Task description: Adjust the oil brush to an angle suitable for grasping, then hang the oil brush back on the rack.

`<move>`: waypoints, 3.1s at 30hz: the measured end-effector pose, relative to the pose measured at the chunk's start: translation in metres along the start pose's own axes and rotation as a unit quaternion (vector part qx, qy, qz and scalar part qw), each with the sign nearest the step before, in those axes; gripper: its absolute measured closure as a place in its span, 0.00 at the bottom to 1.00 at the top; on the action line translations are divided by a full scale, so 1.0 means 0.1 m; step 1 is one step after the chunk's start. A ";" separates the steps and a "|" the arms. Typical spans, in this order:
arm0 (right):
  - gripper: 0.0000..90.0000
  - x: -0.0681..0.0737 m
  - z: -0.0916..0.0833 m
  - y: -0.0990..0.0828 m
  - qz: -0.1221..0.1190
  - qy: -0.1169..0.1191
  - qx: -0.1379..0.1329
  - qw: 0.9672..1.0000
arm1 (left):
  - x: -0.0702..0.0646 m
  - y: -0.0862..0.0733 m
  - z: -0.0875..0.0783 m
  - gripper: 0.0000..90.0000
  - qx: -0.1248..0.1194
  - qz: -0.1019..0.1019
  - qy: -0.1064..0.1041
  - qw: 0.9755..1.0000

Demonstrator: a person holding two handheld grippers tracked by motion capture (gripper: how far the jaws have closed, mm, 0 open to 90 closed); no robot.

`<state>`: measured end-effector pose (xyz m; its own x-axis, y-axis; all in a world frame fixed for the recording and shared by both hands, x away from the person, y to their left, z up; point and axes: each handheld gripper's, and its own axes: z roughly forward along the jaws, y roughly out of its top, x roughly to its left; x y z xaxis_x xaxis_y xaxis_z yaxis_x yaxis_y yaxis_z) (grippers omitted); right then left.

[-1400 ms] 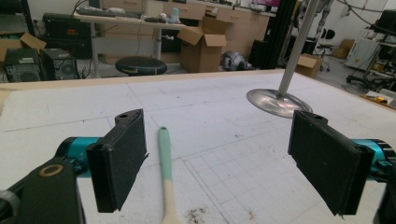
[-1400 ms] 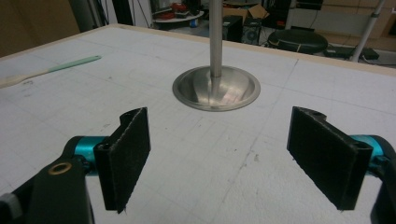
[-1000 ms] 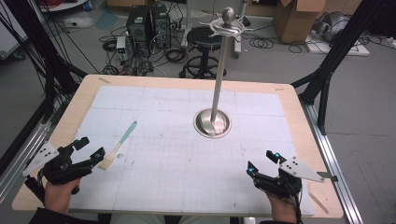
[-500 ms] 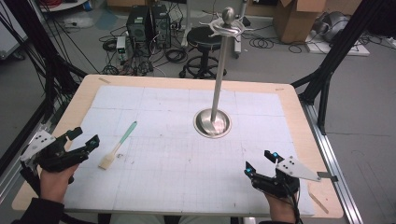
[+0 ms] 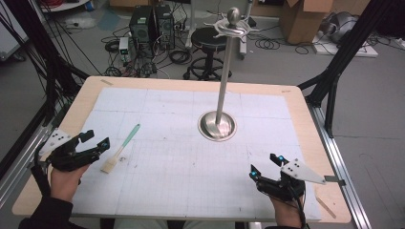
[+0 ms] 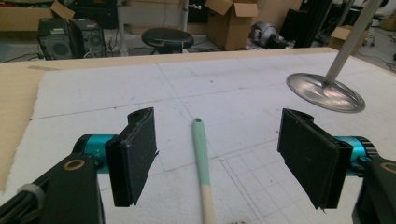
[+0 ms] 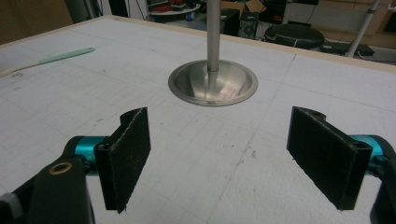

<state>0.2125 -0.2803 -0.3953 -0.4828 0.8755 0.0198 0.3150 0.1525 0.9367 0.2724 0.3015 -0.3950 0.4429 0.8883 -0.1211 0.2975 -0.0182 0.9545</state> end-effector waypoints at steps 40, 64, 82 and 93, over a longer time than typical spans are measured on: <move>0.23 0.01 0.01 0.01 -0.010 0.009 0.004 1.000 | 0.08 -0.10 0.69 0.36 0.143 -0.019 -0.018 0.989; 0.23 0.02 0.01 0.00 -0.015 0.003 0.014 1.000 | 0.00 -0.24 0.83 0.89 0.237 0.048 0.015 0.970; 0.23 0.02 0.02 0.00 -0.014 0.003 0.013 1.000 | 0.13 -0.09 0.61 0.91 0.172 -0.022 -0.009 0.985; 0.23 0.07 0.11 0.12 -0.042 0.010 0.014 0.999 | -0.15 0.06 0.34 0.91 0.070 -0.018 -0.080 0.994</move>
<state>0.2222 -0.2675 -0.3878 -0.5252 0.8494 -0.0515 0.2948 0.2384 0.9254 0.2961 0.2727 -0.3964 0.5549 0.8057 -0.2070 0.4250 -0.0606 0.9032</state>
